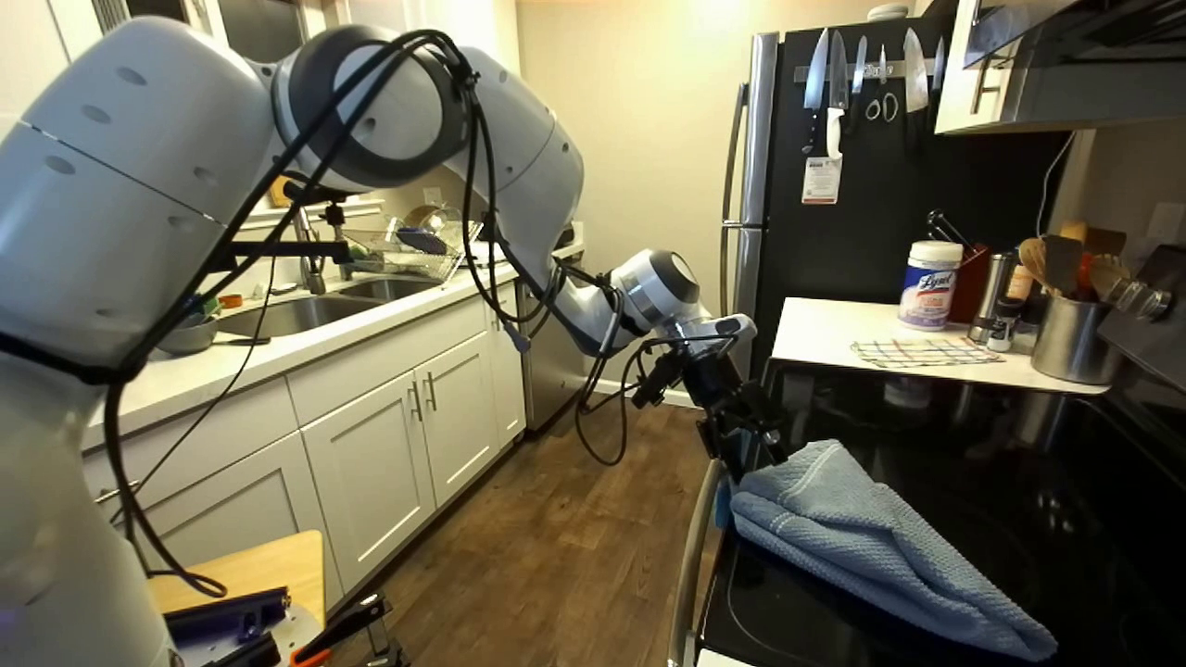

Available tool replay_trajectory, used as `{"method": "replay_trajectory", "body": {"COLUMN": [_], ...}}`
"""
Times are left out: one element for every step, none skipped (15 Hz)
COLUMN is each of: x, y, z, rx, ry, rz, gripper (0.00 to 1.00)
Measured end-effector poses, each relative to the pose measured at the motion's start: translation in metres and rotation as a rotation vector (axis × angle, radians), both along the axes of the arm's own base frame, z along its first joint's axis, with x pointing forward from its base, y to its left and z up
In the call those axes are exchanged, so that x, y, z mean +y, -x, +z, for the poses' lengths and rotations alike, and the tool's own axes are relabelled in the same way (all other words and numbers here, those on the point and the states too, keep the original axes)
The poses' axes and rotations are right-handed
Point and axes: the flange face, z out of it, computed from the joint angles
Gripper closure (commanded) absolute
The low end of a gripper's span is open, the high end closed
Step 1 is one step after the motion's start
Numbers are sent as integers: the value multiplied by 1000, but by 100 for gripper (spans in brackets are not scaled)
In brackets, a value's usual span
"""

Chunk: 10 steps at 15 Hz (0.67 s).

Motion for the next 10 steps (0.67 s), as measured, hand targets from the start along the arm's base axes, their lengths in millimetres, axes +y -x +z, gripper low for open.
{"method": "replay_trajectory", "body": {"x": [-4,-7,-11,-14,-17,-19,-21,-22,-23,-24], "y": [-1,-1,-1,-2,-2,-2,-3,-3,-3,-3], "z": [1,1,2,2,3,3,4,4,4,4], "rx": [-1,-2,-2,-3,-3,-4,-5,-6,-6,-6], "ry": [7,13,19,24,29,33,36,38,40,41], "rz": [-3,-7,-11,-14,-15,-17,-18,-19,-20,-20], "gripper": [0,0,0,0,0,0,0,0,0,0]}}
